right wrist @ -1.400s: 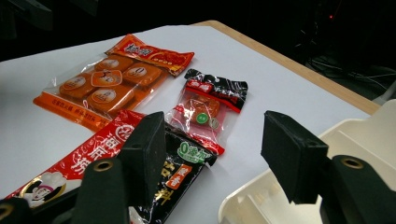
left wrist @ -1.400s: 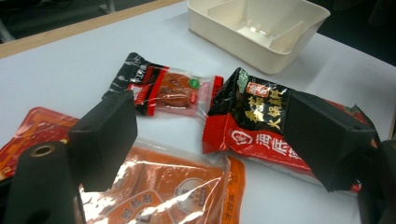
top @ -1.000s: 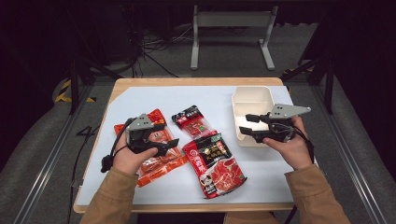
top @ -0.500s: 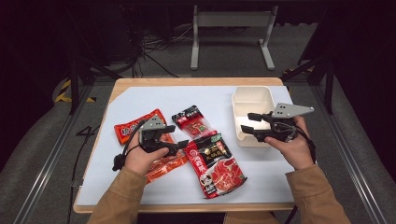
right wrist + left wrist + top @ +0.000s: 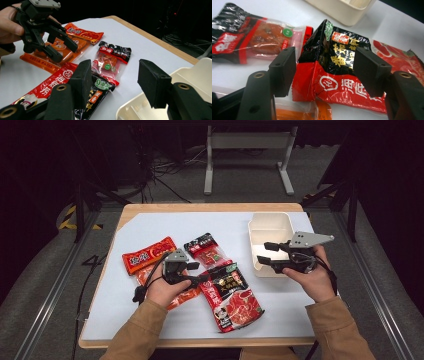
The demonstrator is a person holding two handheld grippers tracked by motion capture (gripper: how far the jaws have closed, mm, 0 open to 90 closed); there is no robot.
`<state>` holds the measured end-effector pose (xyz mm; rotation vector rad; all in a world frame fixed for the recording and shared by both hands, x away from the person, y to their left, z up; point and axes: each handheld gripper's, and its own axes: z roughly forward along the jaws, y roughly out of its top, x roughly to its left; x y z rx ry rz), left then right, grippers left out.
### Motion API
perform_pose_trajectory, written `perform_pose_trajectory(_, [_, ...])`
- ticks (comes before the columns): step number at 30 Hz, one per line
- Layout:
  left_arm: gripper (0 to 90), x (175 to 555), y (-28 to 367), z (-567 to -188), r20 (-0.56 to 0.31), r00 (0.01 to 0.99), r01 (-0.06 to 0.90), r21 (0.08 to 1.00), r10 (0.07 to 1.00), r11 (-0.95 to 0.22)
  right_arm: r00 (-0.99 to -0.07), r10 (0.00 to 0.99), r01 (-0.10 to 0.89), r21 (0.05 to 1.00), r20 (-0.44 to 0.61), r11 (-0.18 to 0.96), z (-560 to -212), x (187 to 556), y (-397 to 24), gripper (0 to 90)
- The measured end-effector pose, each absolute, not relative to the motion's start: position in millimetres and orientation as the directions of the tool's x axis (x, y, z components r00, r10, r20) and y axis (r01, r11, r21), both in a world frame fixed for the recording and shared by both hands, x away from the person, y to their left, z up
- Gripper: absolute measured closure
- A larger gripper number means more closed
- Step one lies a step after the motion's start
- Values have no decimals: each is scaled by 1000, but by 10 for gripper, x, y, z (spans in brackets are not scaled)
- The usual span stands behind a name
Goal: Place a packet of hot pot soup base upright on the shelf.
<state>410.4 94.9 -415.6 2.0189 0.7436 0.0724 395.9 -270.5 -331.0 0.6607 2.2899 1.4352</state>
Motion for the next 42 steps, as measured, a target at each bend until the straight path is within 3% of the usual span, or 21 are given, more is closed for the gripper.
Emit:
perform_pose_trajectory(23, [449, 4201, 812, -4441, -288, 779, 567, 703, 557, -429, -837, 544, 193, 895, -65, 403, -3335, 3959, -2659, 453])
perform_pose_trajectory(42, [758, 4200, 818, -4499, -374, 751, 627, 664, 544, -408, -841, 535, 187, 889, -75, 418, -3351, 3951, -2617, 445])
